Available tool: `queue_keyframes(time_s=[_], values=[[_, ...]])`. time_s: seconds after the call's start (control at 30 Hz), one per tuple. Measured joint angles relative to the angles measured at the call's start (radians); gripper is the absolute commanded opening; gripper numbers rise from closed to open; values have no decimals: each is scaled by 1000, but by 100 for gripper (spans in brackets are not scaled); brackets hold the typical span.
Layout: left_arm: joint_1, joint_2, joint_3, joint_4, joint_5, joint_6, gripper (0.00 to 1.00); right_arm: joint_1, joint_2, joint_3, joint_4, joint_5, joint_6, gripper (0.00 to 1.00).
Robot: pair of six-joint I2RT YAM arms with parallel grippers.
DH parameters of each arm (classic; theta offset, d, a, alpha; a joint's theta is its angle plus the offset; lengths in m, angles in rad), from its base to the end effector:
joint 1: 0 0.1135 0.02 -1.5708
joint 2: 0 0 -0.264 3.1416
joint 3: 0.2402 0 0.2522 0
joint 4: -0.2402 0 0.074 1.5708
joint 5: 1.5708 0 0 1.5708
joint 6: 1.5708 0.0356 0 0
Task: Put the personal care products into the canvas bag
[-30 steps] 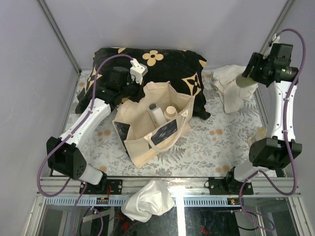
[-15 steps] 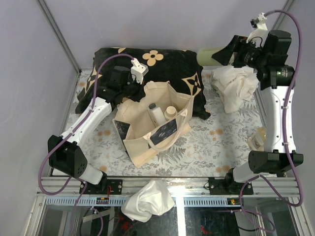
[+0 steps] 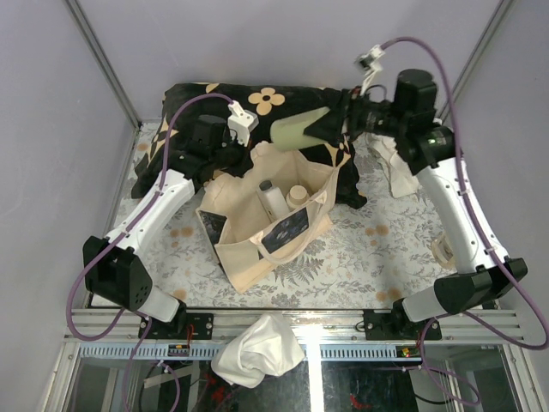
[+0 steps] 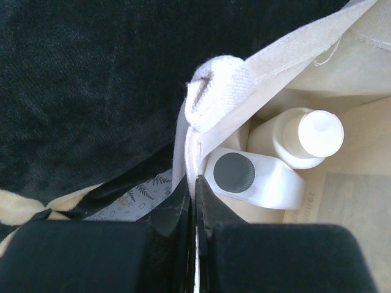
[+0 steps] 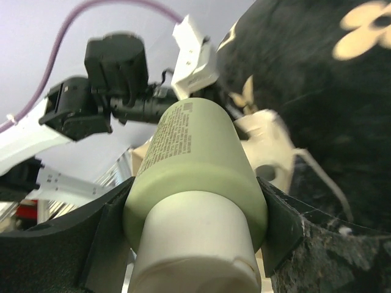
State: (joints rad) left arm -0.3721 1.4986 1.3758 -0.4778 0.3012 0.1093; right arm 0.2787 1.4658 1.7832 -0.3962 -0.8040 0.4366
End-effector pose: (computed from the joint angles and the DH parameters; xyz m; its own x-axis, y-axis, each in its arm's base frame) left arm 0.3134 -0.1336 0.3453 -0.4606 0.2916 -0.8384 0.6292 0.7734 -0.0767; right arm 0.2859 0.1085 0.5017 -0.4412 0.1789 -0.8794 -0.7664 0.4347 0.4729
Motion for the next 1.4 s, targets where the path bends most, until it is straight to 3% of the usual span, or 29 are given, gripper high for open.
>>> queue_keyframes(time_s=[0.23,0.77,1.33,1.4], values=[[0,8,40,-32,-15,0,0,190,3,-89,-38,67,-3,0],[-1,17,71,-61,-26,0,0,445,29,-231,-103,319,-37,0],[-1,37,82,-60,-59,-30,0,624,118,-276,-154,599,-60,0],[-1,39,82,-60,-59,-31,0,634,142,-276,-154,620,-70,10]])
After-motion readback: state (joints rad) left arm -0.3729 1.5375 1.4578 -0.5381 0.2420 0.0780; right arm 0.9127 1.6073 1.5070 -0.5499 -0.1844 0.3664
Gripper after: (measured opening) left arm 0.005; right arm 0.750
